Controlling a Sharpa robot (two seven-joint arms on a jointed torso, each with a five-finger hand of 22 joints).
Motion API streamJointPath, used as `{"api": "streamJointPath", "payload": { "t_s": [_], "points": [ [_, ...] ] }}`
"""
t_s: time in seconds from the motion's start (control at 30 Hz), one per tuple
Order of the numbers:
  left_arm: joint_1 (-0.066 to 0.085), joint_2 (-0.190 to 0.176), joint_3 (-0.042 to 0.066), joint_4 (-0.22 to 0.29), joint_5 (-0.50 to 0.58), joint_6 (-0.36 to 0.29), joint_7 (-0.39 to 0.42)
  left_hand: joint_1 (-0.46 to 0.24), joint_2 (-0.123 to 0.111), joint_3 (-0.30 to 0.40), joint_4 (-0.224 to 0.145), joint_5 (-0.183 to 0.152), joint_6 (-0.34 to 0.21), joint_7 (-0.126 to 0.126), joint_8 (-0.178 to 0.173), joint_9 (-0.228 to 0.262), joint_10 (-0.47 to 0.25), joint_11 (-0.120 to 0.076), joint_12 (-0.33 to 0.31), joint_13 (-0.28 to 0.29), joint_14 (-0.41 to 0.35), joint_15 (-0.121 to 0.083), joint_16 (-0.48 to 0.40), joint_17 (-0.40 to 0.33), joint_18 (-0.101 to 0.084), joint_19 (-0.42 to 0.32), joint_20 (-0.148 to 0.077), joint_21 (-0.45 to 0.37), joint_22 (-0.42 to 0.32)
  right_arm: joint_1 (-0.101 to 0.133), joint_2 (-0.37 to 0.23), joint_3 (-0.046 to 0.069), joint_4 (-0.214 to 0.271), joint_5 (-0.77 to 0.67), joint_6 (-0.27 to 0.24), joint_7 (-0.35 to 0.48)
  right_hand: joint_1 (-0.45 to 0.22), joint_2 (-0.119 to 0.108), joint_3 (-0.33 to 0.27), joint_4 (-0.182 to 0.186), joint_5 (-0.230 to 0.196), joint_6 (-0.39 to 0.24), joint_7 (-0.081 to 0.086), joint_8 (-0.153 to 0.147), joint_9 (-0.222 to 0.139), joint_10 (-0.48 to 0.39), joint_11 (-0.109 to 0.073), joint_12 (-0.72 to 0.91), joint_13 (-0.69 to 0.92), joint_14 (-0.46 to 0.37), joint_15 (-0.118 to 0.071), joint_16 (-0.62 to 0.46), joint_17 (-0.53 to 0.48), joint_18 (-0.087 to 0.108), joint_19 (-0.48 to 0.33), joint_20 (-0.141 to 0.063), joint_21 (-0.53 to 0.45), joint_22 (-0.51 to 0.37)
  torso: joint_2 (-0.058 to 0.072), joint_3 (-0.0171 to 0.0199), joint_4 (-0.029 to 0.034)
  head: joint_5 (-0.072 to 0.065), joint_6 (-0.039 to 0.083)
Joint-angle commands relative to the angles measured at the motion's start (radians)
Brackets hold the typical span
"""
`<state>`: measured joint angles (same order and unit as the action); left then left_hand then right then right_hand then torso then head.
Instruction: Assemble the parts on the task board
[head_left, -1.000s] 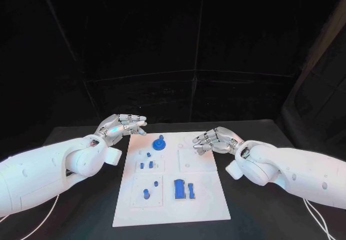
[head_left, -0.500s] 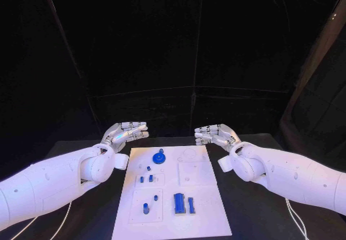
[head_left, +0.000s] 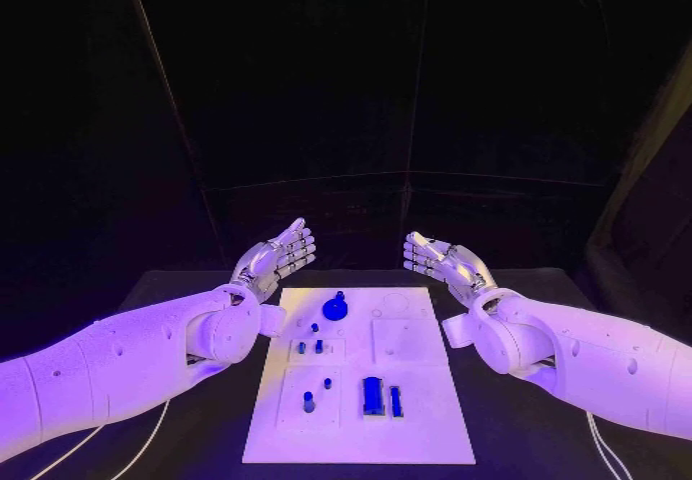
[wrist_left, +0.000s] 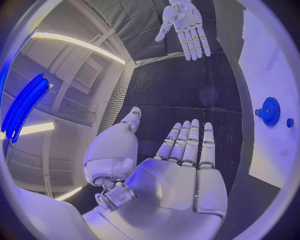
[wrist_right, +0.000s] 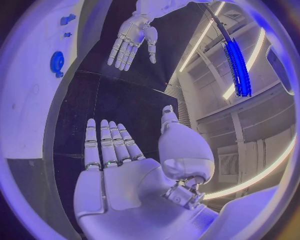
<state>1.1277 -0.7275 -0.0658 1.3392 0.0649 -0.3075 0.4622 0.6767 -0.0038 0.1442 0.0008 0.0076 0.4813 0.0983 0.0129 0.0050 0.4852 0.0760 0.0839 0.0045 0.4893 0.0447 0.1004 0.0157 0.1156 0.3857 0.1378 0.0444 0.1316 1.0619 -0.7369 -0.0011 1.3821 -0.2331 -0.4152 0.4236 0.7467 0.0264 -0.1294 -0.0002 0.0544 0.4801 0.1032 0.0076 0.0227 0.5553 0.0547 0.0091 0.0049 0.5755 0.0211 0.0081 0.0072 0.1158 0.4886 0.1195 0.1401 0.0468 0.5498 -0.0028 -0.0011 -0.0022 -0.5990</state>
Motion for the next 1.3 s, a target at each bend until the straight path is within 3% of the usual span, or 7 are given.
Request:
{"api": "streamJointPath", "payload": {
  "t_s": [0.03, 0.1, 0.13, 0.17, 0.27, 0.3, 1.3],
  "points": [
    [-0.022, -0.015, 0.017, 0.07, -0.035, -0.217, 0.033, -0.222, 0.004, -0.047, -0.001, -0.008, -0.157, -0.098, -0.013, -0.005, -0.159, -0.076, -0.084, -0.005, -0.16, -0.045, -0.1, -0.016, -0.035, -0.126, -0.045, -0.044, -0.043, -0.004, -0.017, 0.001, 0.075, 0.139, -0.209, 0.062, -0.241, -0.026, 0.041, 0.0, -0.054, -0.155, -0.103, -0.008, -0.023, -0.179, -0.055, -0.009, -0.005, -0.186, -0.021, -0.008, -0.007, -0.035, -0.158, -0.039, -0.046, -0.047, -0.006, 0.0028, 0.0011, 0.002, -0.001],
    [-0.035, -0.024, 0.029, 0.108, -0.042, -0.276, 0.039, -0.254, 0.004, -0.054, -0.001, -0.008, -0.18, -0.098, -0.013, -0.005, -0.182, -0.076, -0.084, -0.005, -0.184, -0.045, -0.1, -0.016, -0.045, -0.145, -0.052, -0.044, -0.049, -0.006, -0.025, 0.001, 0.109, 0.168, -0.253, 0.072, -0.282, -0.026, 0.049, 0.0, -0.054, -0.181, -0.103, -0.008, -0.023, -0.209, -0.055, -0.009, -0.005, -0.217, -0.021, -0.008, -0.007, -0.042, -0.184, -0.045, -0.053, -0.047, -0.006, 0.0028, 0.0011, 0.002, -0.001],
    [-0.041, -0.028, 0.034, 0.125, -0.045, -0.302, 0.042, -0.271, 0.004, -0.058, -0.001, -0.008, -0.192, -0.098, -0.013, -0.005, -0.194, -0.076, -0.084, -0.005, -0.196, -0.045, -0.1, -0.016, -0.116, -0.154, -0.055, -0.044, -0.053, -0.007, -0.028, 0.001, 0.124, 0.18, -0.272, 0.077, -0.3, -0.026, 0.051, 0.0, -0.054, -0.192, -0.103, -0.008, -0.023, -0.223, -0.055, -0.009, -0.005, -0.231, -0.021, -0.008, -0.007, -0.046, -0.196, -0.048, -0.057, -0.047, -0.006, 0.0028, 0.0011, 0.002, -0.001],
    [-0.046, -0.031, 0.039, 0.141, -0.048, -0.326, 0.044, -0.286, 0.004, -0.061, -0.001, -0.008, -0.204, -0.098, -0.013, -0.005, -0.205, -0.076, -0.084, -0.005, -0.207, -0.045, -0.1, -0.016, -0.116, -0.163, -0.058, -0.044, -0.056, -0.008, -0.031, 0.001, 0.137, 0.191, -0.289, 0.081, -0.317, -0.026, 0.052, 0.0, -0.054, -0.202, -0.103, -0.008, -0.023, -0.236, -0.055, -0.009, -0.005, -0.244, -0.021, -0.008, -0.007, -0.046, -0.207, -0.12, -0.06, -0.047, -0.006, 0.0028, 0.0011, 0.002, -0.001],
    [-0.062, -0.042, 0.053, 0.187, -0.057, -0.396, 0.051, -0.336, 0.004, -0.07, -0.001, -0.008, -0.238, -0.098, -0.013, -0.005, -0.24, -0.076, -0.084, -0.005, -0.243, -0.045, -0.1, -0.016, -0.116, -0.191, -0.138, -0.044, -0.132, -0.011, -0.039, 0.001, 0.172, 0.22, -0.334, 0.091, -0.368, -0.026, 0.129, 0.0, -0.054, -0.237, -0.103, -0.008, -0.023, -0.274, -0.055, -0.009, -0.005, -0.284, -0.021, -0.008, -0.007, -0.046, -0.239, -0.12, -0.069, -0.047, -0.006, 0.0028, 0.0011, 0.002, -0.001],
    [-0.066, -0.044, 0.056, 0.197, -0.058, -0.411, 0.053, -0.346, 0.004, -0.072, -0.001, -0.008, -0.246, -0.098, -0.013, -0.005, -0.247, -0.076, -0.084, -0.005, -0.25, -0.045, -0.1, -0.016, -0.116, -0.197, -0.138, -0.044, -0.132, -0.011, -0.041, 0.001, 0.178, 0.225, -0.342, 0.093, -0.38, -0.026, 0.129, 0.0, -0.054, -0.244, -0.103, -0.008, -0.023, -0.283, -0.055, -0.009, -0.005, -0.293, -0.021, -0.008, -0.007, -0.116, -0.246, -0.12, -0.14, -0.047, -0.006, 0.0028, 0.0011, 0.002, -0.001],
    [-0.078, -0.052, 0.066, 0.231, -0.065, -0.462, 0.058, -0.576, 0.004, -0.144, -0.001, -0.008, -0.41, -0.098, -0.013, -0.005, -0.413, -0.076, -0.084, -0.005, -0.416, -0.045, -0.1, -0.016, -0.116, -0.386, -0.138, -0.044, -0.132, -0.012, -0.043, 0.001, 0.188, 0.233, -0.355, 0.096, -0.648, -0.026, 0.129, 0.0, -0.054, -0.48, -0.103, -0.008, -0.023, -0.482, -0.055, -0.009, -0.005, -0.5, -0.021, -0.008, -0.007, -0.116, -0.489, -0.12, -0.14, -0.047, -0.006, 0.0028, 0.0011, 0.002, -0.001]
  ]
}}
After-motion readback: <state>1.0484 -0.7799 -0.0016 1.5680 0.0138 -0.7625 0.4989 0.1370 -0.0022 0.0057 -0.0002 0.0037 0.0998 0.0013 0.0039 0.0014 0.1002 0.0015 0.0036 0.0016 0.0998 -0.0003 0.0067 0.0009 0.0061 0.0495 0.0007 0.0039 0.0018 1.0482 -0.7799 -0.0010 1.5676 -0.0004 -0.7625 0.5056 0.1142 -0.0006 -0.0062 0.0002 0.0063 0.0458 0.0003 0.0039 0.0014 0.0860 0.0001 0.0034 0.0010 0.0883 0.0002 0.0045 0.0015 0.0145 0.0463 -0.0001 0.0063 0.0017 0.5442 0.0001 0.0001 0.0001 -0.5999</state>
